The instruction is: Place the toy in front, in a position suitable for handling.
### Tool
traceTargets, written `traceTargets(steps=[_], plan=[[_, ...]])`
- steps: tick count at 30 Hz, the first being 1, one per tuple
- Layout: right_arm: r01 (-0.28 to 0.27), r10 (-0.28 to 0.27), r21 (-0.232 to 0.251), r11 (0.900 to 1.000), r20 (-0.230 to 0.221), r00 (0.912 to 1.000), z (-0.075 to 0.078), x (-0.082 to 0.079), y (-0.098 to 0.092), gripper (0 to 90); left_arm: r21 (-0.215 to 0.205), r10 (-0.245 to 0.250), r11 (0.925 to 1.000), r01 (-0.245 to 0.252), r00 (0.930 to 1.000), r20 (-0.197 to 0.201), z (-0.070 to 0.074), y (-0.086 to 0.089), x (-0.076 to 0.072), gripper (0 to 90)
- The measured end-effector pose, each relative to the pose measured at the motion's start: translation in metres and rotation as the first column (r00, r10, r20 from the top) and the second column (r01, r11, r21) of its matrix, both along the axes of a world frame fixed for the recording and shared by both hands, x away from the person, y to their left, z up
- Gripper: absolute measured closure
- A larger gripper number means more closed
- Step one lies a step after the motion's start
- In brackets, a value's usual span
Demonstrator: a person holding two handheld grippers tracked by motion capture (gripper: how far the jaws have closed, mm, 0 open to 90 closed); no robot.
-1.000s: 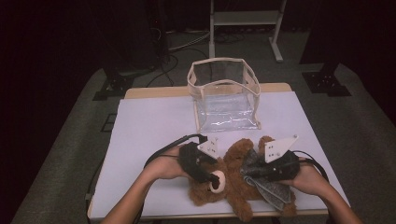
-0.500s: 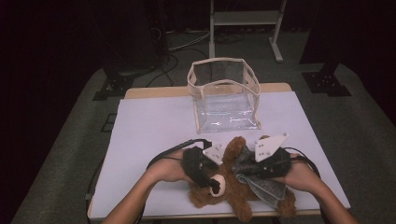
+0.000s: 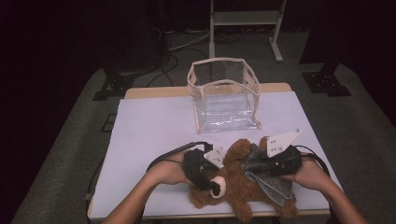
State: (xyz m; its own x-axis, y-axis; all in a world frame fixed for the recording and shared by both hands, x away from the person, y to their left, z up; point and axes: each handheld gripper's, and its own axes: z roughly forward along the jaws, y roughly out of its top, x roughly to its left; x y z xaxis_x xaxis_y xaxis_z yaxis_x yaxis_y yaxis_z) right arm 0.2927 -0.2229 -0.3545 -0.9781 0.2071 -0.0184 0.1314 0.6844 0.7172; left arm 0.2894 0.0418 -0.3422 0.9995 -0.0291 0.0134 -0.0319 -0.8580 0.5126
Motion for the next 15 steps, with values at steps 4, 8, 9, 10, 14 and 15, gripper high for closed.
traceTargets(steps=[4, 8, 9, 10, 14, 15], plan=[[0.006, -0.005, 0.028, 1.0, -0.016, 0.9999, -0.008, -0.003, -0.001, 75.3, -0.026, -0.006, 0.9996, 0.006, 1.0, 0.006, 0.01, 0.002, 0.001, 45.1], [0.004, -0.004, 0.027, 1.0, -0.012, 0.9999, -0.009, -0.006, -0.002, 75.3, -0.044, 0.019, 0.9989, -0.017, 0.9994, 0.028, 0.017, 0.006, 0.006, 45.9], [0.004, -0.004, 0.024, 1.0, -0.01, 0.9999, -0.009, -0.007, -0.002, 75.3, -0.046, 0.025, 0.9987, -0.023, 0.9992, 0.032, 0.016, 0.006, 0.008, 46.4], [0.001, -0.001, 0.023, 1.0, -0.005, 1.0, -0.01, -0.008, -0.002, 75.3, -0.044, 0.037, 0.9984, -0.036, 0.9987, 0.034, 0.015, 0.007, 0.009, 46.8], [0.003, -0.004, 0.033, 0.999, 0.004, 1.0, -0.011, -0.01, -0.003, 75.3, -0.002, 0.051, 0.9987, -0.051, 0.9981, 0.035, 0.001, 0.004, 0.011, 48.4], [0.002, -0.002, 0.033, 0.999, 0.005, 1.0, -0.011, -0.011, -0.002, 75.3, -0.006, 0.051, 0.9987, -0.05, 0.9982, 0.032, 0.0, 0.004, 0.01, 48.7]])
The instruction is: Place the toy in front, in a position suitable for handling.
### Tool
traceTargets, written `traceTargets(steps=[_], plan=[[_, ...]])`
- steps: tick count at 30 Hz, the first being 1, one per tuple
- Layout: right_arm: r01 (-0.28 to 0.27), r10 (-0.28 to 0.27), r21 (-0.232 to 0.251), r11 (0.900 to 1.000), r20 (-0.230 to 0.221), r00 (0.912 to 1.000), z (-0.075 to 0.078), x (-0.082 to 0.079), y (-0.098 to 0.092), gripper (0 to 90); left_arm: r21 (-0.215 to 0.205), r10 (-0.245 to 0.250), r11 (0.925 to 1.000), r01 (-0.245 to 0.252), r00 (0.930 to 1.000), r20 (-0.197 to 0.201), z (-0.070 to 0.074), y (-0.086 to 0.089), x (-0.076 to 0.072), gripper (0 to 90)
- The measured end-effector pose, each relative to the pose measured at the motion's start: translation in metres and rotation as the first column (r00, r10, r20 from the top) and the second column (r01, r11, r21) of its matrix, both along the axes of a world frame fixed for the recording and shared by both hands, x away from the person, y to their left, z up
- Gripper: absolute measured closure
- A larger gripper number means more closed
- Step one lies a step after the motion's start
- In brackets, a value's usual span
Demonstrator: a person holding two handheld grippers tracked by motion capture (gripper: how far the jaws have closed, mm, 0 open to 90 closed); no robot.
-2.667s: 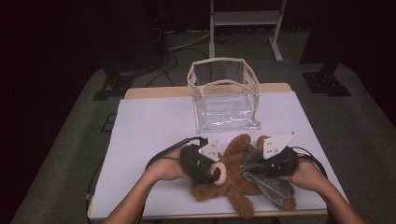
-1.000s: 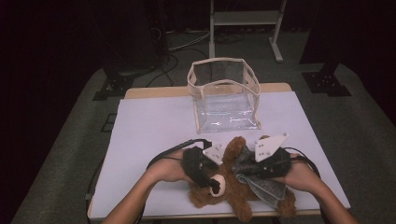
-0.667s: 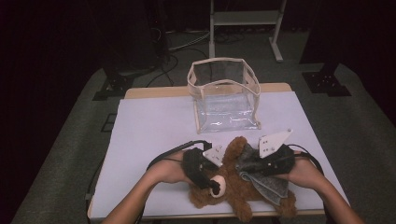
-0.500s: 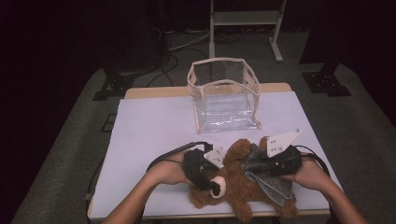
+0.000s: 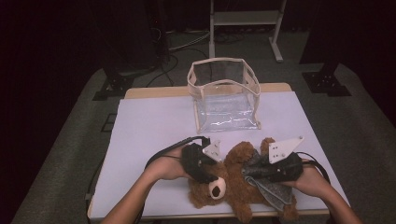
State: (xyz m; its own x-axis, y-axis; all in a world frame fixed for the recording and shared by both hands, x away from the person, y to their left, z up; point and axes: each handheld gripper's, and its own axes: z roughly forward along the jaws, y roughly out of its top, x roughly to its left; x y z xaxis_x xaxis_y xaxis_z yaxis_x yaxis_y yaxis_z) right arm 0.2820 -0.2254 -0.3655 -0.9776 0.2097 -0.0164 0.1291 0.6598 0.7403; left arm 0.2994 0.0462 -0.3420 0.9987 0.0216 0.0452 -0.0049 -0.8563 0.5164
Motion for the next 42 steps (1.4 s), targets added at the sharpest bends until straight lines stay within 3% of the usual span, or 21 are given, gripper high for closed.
traceTargets(steps=[3, 7, 10, 14, 23, 27, 31, 35, 37, 42], plan=[[-0.005, 0.006, -0.023, 1.0, 0.028, 0.9996, 0.007, -0.002, 0.008, 75.3, 0.017, -0.007, 0.9998, 0.007, 1.0, 0.006, 0.0, -0.002, -0.002, 49.2], [-0.058, 0.06, -0.033, 0.998, 0.053, 0.9968, 0.016, 0.001, 0.031, 75.4, 0.042, -0.02, 0.9989, 0.019, 0.9997, 0.011, -0.001, -0.007, -0.005, 49.6], [-0.084, 0.089, -0.081, 0.993, 0.063, 0.9941, 0.015, 0.004, 0.046, 75.3, 0.045, -0.018, 0.9988, 0.017, 0.9996, 0.024, -0.002, -0.006, -0.007, 49.9], [-0.06, 0.063, -0.075, 0.995, 0.042, 0.9971, 0.017, 0.009, 0.032, 75.3, 0.025, -0.016, 0.9996, 0.016, 0.9996, 0.022, -0.004, -0.004, -0.007, 50.7], [0.051, -0.051, -0.054, 0.997, -0.003, 0.9987, 0.018, 0.015, -0.019, 75.3, 0.035, -0.022, 0.9992, 0.021, 0.9994, 0.028, -0.004, -0.006, -0.008, 50.6], [0.041, -0.04, -0.058, 0.997, 0.01, 0.9991, 0.018, 0.019, -0.009, 75.3, 0.052, -0.031, 0.9982, 0.03, 0.9991, 0.028, -0.004, -0.009, -0.008, 50.6], [-0.001, 0.001, -0.039, 0.999, 0.002, 1.0, 0.018, 0.026, 0.015, 75.3, 0.065, -0.045, 0.997, 0.043, 0.9986, 0.028, -0.004, -0.011, -0.008, 50.6], [-0.043, 0.043, -0.056, 0.997, 0.0, 0.9991, 0.018, 0.029, 0.031, 75.3, 0.052, -0.041, 0.9979, 0.039, 0.9988, 0.028, -0.005, -0.009, -0.01, 50.7], [-0.031, 0.03, -0.055, 0.998, -0.016, 0.9994, 0.017, 0.03, 0.026, 75.3, 0.044, -0.039, 0.9983, 0.038, 0.9989, 0.025, -0.005, -0.008, -0.009, 51.0], [0.036, -0.037, -0.039, 0.999, -0.025, 0.999, 0.014, 0.03, -0.009, 75.3, 0.038, -0.037, 0.9986, 0.036, 0.999, 0.023, -0.005, -0.007, -0.01, 51.1]])
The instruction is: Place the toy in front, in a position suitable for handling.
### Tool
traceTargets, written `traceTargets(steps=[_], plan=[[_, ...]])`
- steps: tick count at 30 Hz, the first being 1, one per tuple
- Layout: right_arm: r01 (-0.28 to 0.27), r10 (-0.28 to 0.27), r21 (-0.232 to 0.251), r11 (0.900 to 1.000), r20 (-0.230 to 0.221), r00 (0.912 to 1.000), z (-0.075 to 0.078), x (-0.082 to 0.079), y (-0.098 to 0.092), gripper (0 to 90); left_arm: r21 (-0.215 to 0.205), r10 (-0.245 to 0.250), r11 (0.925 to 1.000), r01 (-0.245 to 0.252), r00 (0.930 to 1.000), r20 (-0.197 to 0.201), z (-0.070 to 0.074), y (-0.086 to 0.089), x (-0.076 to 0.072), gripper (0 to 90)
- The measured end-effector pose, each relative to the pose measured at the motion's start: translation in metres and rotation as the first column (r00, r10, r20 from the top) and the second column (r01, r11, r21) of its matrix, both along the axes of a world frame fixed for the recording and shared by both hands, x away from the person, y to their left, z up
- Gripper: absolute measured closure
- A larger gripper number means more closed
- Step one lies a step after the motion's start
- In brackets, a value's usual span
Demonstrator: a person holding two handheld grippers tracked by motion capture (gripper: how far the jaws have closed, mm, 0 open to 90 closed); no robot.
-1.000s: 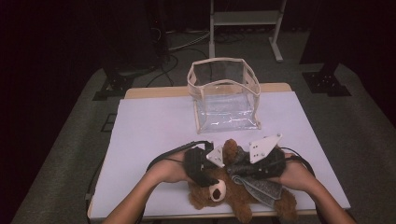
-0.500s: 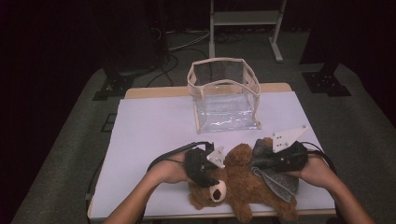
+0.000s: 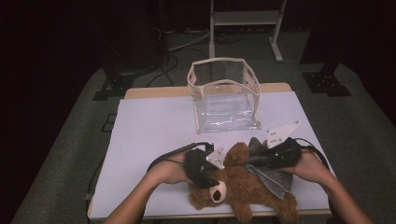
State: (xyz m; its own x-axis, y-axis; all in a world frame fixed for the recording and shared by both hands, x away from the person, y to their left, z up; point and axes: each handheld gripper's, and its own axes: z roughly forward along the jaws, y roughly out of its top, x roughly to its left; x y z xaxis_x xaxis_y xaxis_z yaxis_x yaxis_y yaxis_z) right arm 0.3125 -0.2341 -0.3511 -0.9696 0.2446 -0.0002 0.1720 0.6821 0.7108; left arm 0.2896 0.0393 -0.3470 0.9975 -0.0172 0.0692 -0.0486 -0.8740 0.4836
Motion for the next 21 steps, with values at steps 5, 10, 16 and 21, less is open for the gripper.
traceTargets(steps=[5, 10, 16, 21], plan=[[0.074, -0.074, -0.01, 0.997, -0.015, 0.9972, -0.004, 0.002, -0.03, 75.3, -0.002, 0.0, 1.0, 0.0, 1.0, 0.0, 0.0, 0.0, 0.0, 51.2], [0.059, -0.059, 0.008, 0.998, -0.014, 0.9981, -0.002, 0.003, -0.026, 75.3, 0.002, -0.009, 1.0, 0.009, 0.9999, -0.006, 0.0, -0.001, 0.001, 51.1], [-0.016, 0.016, 0.024, 1.0, -0.017, 0.9997, 0.002, 0.005, -0.001, 75.3, -0.004, -0.011, 0.9999, 0.011, 0.9999, -0.009, -0.001, 0.001, 0.0, 51.2], [0.013, -0.013, 0.009, 1.0, -0.042, 0.999, -0.001, 0.005, -0.018, 75.2, -0.019, -0.005, 0.9998, 0.005, 0.9999, -0.009, -0.002, 0.003, -0.001, 51.5]])
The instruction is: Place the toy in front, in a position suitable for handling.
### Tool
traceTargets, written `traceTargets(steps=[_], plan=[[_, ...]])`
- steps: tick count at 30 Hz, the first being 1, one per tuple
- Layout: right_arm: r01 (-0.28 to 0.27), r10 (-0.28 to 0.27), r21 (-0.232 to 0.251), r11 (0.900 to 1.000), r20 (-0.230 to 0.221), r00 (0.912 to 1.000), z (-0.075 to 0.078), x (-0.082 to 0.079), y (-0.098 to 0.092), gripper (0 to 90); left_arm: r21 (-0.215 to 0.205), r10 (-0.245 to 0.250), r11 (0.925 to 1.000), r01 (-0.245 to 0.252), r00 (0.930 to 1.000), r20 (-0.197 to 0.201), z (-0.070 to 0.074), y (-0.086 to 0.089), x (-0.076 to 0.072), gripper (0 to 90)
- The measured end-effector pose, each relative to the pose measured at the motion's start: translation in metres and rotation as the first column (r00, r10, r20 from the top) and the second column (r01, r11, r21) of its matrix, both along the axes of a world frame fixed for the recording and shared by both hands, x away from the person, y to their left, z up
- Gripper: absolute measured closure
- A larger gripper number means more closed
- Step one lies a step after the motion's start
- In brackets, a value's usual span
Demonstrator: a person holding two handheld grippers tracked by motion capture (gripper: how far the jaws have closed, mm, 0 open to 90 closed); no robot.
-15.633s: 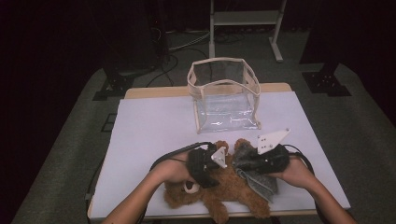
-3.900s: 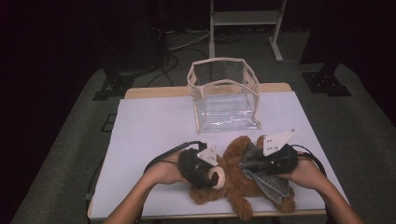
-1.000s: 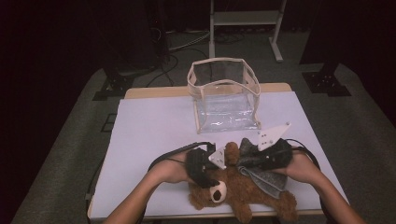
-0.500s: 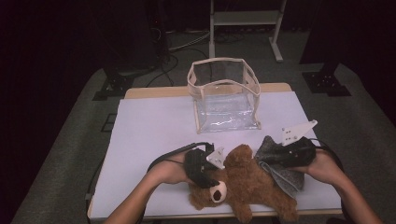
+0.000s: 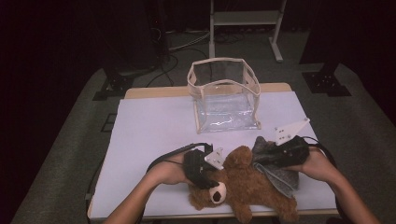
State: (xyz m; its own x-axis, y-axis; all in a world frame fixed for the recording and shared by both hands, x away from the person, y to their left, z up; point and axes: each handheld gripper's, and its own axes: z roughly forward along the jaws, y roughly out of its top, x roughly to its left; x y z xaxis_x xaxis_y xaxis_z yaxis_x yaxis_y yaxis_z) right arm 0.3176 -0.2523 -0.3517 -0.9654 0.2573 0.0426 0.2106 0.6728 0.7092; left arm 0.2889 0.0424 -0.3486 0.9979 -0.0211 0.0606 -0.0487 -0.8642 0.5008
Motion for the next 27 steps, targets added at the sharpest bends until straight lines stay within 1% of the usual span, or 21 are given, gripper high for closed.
traceTargets(steps=[4, 6, 10, 12, 13, 15, 18, 20, 23, 25, 26, 27], plan=[[0.062, -0.062, 0.018, 0.998, -0.041, 0.9972, -0.008, 0.002, -0.025, 75.1, 0.004, -0.001, 1.0, 0.001, 1.0, -0.002, 0.0, -0.001, 0.001, 51.5], [0.064, -0.063, 0.03, 0.997, -0.048, 0.9969, -0.009, 0.001, -0.028, 75.1, 0.006, -0.006, 1.0, 0.006, 1.0, -0.003, 0.0, -0.002, 0.001, 51.3], [0.048, -0.048, -0.003, 0.999, -0.013, 0.9988, -0.005, 0.001, -0.021, 75.1, 0.014, -0.003, 0.9999, 0.003, 1.0, -0.003, 0.001, -0.003, 0.001, 51.2], [0.044, -0.044, -0.013, 0.999, -0.012, 0.999, -0.005, 0.003, -0.021, 75.2, 0.011, -0.004, 0.9999, 0.004, 1.0, -0.003, 0.0, -0.003, 0.001, 51.2], [0.048, -0.048, -0.011, 0.999, -0.02, 0.9987, -0.004, 0.003, -0.021, 75.1, 0.007, -0.005, 1.0, 0.005, 1.0, -0.005, 0.0, -0.002, 0.002, 51.2], [0.058, -0.058, -0.013, 0.998, -0.021, 0.9981, -0.005, 0.003, -0.026, 75.2, 0.005, -0.001, 1.0, 0.001, 1.0, -0.007, 0.0, -0.002, 0.002, 51.2], [0.086, -0.086, -0.006, 0.996, -0.033, 0.9958, -0.008, 0.003, -0.036, 75.1, 0.008, -0.005, 1.0, 0.005, 1.0, -0.004, 0.0, -0.003, 0.001, 51.2], [0.095, -0.095, 0.0, 0.995, -0.032, 0.995, -0.009, 0.002, -0.039, 75.1, 0.01, -0.004, 0.9999, 0.004, 1.0, -0.001, 0.0, -0.003, 0.0, 51.2], [0.077, -0.077, 0.011, 0.997, -0.01, 0.997, -0.003, -0.002, -0.033, 75.0, 0.016, -0.009, 0.9998, 0.009, 0.9999, 0.006, 0.001, -0.004, -0.001, 50.8], [0.036, -0.036, 0.039, 0.999, 0.001, 0.9993, 0.002, -0.005, -0.023, 74.9, 0.017, -0.007, 0.9998, 0.007, 1.0, 0.0, 0.001, -0.005, -0.001, 50.8], [0.016, -0.016, 0.039, 0.999, 0.011, 0.9998, 0.003, -0.005, -0.018, 74.8, 0.017, -0.007, 0.9998, 0.008, 1.0, -0.004, 0.001, -0.004, 0.0, 50.7], [-0.007, 0.007, 0.029, 1.0, 0.021, 0.9998, 0.004, -0.008, -0.01, 74.8, 0.015, -0.007, 0.9999, 0.007, 1.0, -0.006, 0.001, -0.004, 0.0, 50.8]])
